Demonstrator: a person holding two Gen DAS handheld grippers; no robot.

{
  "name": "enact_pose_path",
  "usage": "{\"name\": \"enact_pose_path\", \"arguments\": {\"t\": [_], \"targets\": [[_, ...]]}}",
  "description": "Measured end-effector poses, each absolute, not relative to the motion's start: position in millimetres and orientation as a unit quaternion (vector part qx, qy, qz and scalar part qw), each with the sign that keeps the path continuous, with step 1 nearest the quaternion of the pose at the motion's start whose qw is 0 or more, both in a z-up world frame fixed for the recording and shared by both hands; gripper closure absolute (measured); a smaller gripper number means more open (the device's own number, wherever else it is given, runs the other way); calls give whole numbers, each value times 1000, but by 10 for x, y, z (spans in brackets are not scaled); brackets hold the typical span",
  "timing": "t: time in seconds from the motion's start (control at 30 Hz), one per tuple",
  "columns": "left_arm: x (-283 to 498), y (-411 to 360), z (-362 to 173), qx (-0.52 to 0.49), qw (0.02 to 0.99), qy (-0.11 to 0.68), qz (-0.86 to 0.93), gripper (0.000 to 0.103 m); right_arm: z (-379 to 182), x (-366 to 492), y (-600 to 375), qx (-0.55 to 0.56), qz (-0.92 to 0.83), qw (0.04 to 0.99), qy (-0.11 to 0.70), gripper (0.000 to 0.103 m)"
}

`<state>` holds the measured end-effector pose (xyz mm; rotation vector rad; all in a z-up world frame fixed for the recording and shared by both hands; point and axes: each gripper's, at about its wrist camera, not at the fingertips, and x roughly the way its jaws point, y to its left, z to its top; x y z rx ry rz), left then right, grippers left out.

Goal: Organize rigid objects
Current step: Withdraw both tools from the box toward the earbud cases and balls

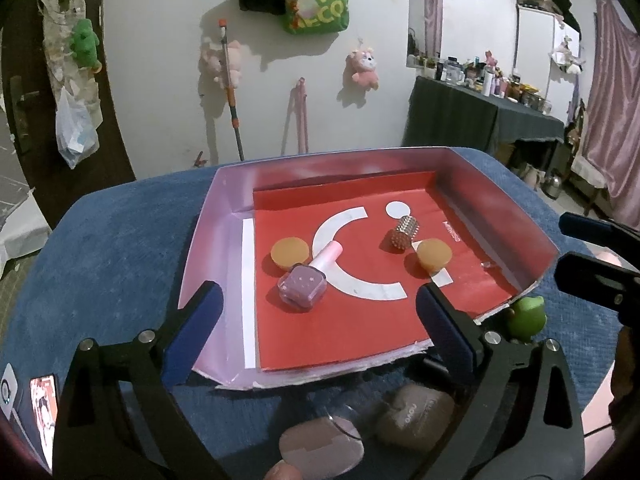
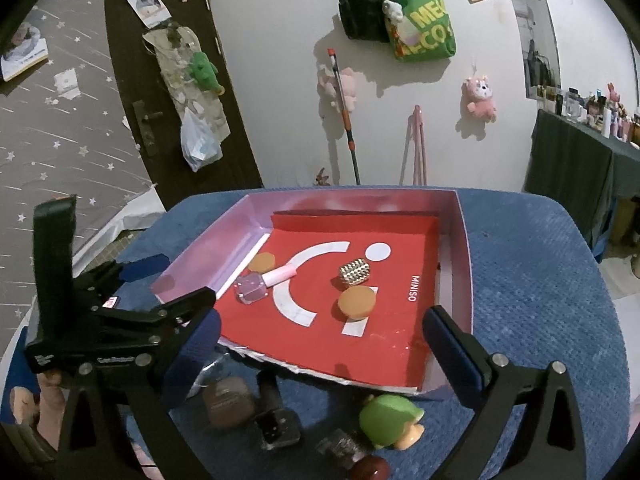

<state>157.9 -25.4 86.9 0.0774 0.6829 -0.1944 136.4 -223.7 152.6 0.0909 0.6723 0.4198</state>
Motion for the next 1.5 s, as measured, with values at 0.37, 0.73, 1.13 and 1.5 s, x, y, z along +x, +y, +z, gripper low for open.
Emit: {"name": "enact_pose_path", "arguments": {"t": [0.37,0.73,1.13,1.5], "targets": [[1291,-269,837,40,941,328,-69,4,1512,1053,-2270,54,193,931,305,0],[997,-281,816,20,941,329,-81,4,1487,804,-2257,47,188,937,292,0],[854,-273,638,5,934,350,-75,4,1233,646,-2325,59,189,926,321,0],[727,-245,457,-17,925,373,-74,4,1024,552,-2346,69,193,914,351,0]]}}
